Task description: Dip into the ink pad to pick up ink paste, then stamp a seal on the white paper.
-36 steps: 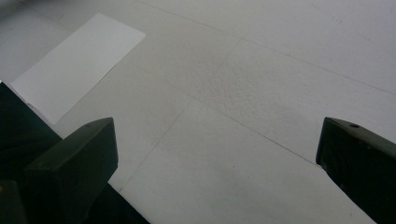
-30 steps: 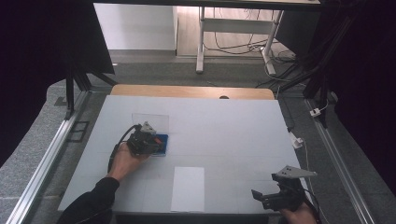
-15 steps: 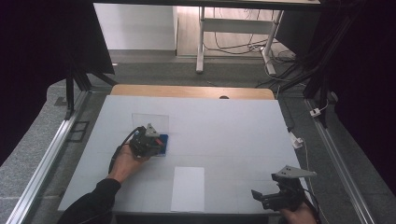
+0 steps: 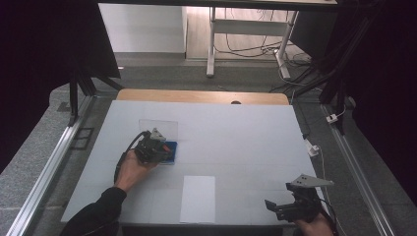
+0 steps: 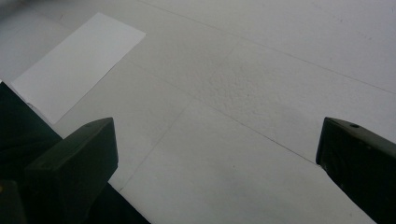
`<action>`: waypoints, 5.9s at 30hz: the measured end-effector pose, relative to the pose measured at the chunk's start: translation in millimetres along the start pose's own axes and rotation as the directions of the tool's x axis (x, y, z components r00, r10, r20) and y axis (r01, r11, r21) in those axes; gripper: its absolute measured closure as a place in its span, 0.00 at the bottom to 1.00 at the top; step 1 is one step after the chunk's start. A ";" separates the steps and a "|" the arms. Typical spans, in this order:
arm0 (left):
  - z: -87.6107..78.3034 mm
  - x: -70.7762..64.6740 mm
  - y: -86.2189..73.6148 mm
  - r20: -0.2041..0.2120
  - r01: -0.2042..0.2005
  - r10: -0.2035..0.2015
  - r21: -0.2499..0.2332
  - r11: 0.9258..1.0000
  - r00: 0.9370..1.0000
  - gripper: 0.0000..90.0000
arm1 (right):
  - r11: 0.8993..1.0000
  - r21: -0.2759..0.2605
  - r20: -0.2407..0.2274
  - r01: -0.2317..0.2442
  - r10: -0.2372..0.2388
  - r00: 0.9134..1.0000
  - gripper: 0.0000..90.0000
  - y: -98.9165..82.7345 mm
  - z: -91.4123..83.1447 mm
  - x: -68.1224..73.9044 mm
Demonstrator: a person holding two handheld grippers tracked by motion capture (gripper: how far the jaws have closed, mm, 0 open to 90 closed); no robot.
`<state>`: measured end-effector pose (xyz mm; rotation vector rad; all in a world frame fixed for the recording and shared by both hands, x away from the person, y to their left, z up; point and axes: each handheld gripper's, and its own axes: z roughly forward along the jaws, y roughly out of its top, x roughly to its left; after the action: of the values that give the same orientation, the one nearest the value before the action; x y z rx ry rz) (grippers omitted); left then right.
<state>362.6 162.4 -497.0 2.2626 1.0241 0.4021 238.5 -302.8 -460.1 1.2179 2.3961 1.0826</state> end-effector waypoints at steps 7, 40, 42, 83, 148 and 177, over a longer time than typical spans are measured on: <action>-16.1 12.4 1.4 -0.020 0.060 -0.061 -0.072 0.996 0.998 0.65 | 1.000 0.001 0.000 0.004 -0.004 1.000 0.00 -0.1 0.0 0.2; -12.7 68.4 -27.0 -0.082 0.217 -0.217 -0.012 0.976 0.973 0.65 | 1.000 0.005 -0.003 0.006 -0.006 1.000 0.00 0.1 0.7 0.8; -12.4 68.9 -27.6 -0.079 0.219 -0.219 -0.013 0.976 0.972 0.65 | 1.000 0.004 -0.003 0.006 -0.006 1.000 0.00 0.1 0.7 0.8; -8.2 54.6 -27.9 -0.162 0.175 -0.174 -0.012 0.985 0.971 0.65 | 1.000 0.009 0.001 0.015 -0.015 1.000 0.00 0.1 0.8 1.5; -43.7 5.8 -5.6 0.035 0.055 -0.051 -0.120 0.991 0.998 0.64 | 1.000 0.001 -0.003 0.009 -0.009 1.000 0.00 -0.2 0.2 0.9; -46.3 -66.6 3.4 0.191 -0.063 0.084 -0.114 0.992 0.978 0.64 | 1.000 -0.001 -0.003 0.011 -0.011 1.000 0.00 -0.2 0.0 1.3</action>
<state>297.9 129.2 -460.8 2.1984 0.8018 0.2528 237.6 -301.9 -460.1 1.2021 2.4018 1.0828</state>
